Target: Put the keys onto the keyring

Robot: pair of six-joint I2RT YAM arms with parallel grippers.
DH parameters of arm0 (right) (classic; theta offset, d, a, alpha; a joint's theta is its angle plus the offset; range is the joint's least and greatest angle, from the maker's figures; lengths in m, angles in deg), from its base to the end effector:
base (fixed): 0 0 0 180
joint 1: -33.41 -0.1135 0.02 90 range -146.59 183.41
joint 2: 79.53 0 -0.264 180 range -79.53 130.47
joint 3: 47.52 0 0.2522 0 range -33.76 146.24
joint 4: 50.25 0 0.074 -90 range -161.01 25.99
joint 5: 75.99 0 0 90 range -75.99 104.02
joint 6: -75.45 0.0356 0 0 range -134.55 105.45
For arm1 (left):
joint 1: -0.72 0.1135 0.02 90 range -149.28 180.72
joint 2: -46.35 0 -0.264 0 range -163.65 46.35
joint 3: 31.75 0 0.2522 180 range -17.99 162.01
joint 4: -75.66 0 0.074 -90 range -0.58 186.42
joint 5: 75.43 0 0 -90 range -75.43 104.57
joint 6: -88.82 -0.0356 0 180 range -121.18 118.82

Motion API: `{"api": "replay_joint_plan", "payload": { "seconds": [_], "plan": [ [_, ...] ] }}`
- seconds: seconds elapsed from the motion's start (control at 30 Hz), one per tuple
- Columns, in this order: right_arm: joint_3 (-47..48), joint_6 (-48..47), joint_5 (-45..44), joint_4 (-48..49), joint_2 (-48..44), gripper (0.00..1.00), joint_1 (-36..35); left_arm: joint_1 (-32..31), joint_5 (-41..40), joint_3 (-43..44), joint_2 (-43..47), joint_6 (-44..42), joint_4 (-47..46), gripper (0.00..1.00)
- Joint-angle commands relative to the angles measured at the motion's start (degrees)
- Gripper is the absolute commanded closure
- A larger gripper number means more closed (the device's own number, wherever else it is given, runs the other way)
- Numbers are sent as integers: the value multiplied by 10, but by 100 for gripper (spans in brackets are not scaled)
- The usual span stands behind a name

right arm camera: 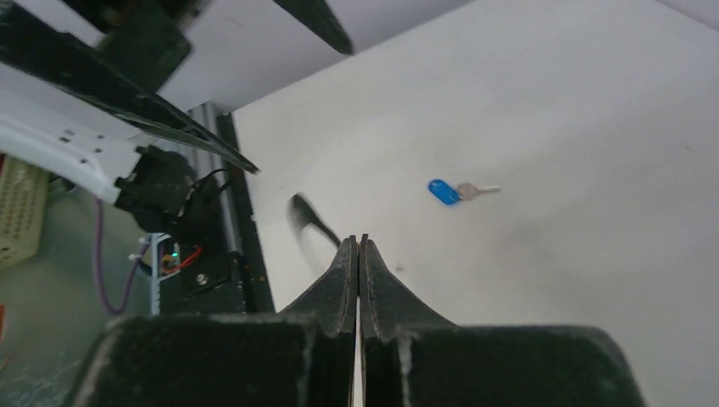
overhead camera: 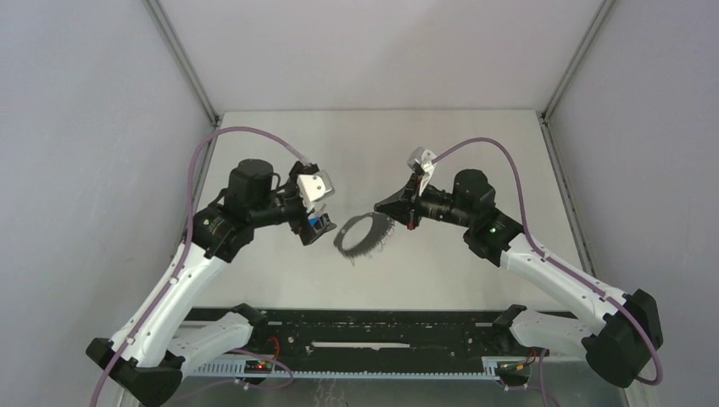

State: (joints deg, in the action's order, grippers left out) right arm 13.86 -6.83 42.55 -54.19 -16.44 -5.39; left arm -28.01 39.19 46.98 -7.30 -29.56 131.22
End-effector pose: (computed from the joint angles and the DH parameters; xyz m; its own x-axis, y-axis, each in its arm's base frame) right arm 0.1899 0.1745 0.3310 -0.1998 -0.0092 -0.9798 -0.9023 0.3915 0.1803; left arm 0.1539 -0.1013 0.3791 -0.0340 0.5114 -0.8587 0.8729 0.4336 0.2237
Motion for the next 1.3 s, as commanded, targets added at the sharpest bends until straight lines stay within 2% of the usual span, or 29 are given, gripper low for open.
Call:
{"api": "replay_joint_plan", "payload": {
  "seconds": [0.0,0.07,0.2,0.37,0.5,0.73,0.97,1.17,1.27],
  "plan": [
    [49,-25,112,-10,-18,100,-13,-28,44,22,-12,13,-63,5],
    [59,-27,128,-21,-22,100,-17,-33,63,32,-17,22,-69,9],
    [64,-32,131,-29,-36,100,-26,-44,94,42,-19,61,-86,9],
    [64,-34,151,-21,-42,100,-33,-65,110,19,-22,116,-132,11],
    [64,-10,161,9,-37,100,-34,-69,119,7,-25,135,-148,19],
    [64,38,137,68,-26,100,-53,-70,152,-14,-13,167,-149,25],
    [58,55,105,103,-21,100,-80,-71,187,-29,1,202,-154,27],
    [53,57,84,127,-17,100,-92,-72,220,-35,4,210,-159,39],
    [53,55,82,128,-14,100,-94,-72,228,-35,5,212,-161,41]
  ]
}}
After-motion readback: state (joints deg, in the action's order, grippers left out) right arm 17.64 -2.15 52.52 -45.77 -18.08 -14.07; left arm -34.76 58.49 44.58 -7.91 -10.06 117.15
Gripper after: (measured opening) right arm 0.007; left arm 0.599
